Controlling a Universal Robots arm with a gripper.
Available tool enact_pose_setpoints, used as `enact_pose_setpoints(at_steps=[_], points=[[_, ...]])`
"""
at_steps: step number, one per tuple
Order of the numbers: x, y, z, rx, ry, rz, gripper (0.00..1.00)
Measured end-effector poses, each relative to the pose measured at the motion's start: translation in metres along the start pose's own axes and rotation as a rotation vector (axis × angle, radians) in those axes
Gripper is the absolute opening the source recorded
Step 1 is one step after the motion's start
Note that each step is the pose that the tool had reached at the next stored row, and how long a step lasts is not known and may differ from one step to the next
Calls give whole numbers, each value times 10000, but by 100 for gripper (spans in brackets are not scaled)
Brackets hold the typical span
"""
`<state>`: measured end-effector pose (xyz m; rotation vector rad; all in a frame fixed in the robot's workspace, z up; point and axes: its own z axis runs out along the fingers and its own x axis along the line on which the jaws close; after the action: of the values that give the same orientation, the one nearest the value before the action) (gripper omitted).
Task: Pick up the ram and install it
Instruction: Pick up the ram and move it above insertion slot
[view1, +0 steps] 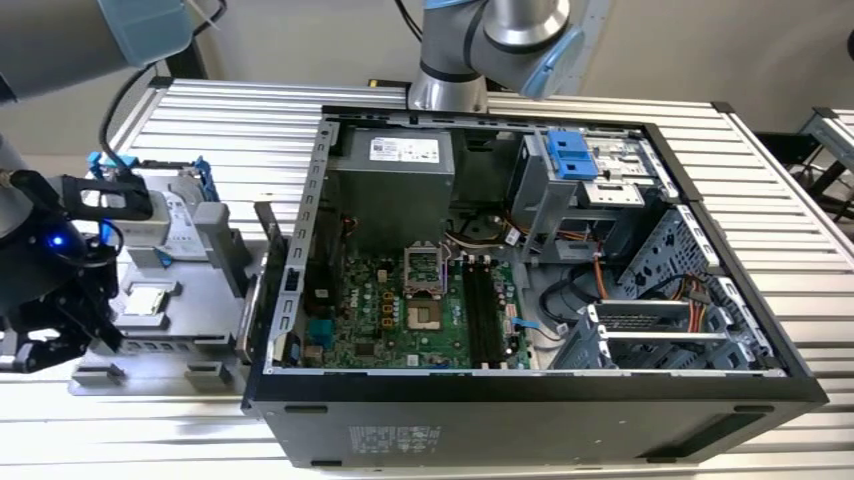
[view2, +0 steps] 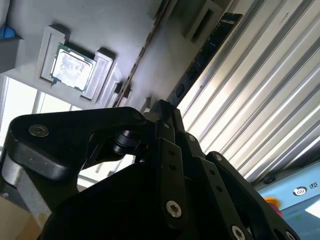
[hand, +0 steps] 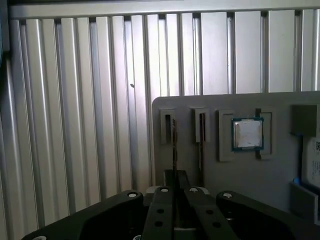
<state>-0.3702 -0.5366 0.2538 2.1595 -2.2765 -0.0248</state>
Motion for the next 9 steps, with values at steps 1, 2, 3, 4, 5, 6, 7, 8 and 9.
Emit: enact_pose_setpoints(at_steps=[1,2,3,4,5,6,7,8,9], points=[[0,0,-19,0,0,0,0],[0,1,-39,0,0,0,0],[-1,1,-62,-1,0,0,0],[-1,1,-86,0,0,0,0],[-1,2,-110,-1,0,0,0],[-1,2,-131,0,0,-1,0],[-1,2,-152,0,-1,0,0],[-1,2,-173,0,0,0,0],[-2,3,-195,0,0,0,0]])
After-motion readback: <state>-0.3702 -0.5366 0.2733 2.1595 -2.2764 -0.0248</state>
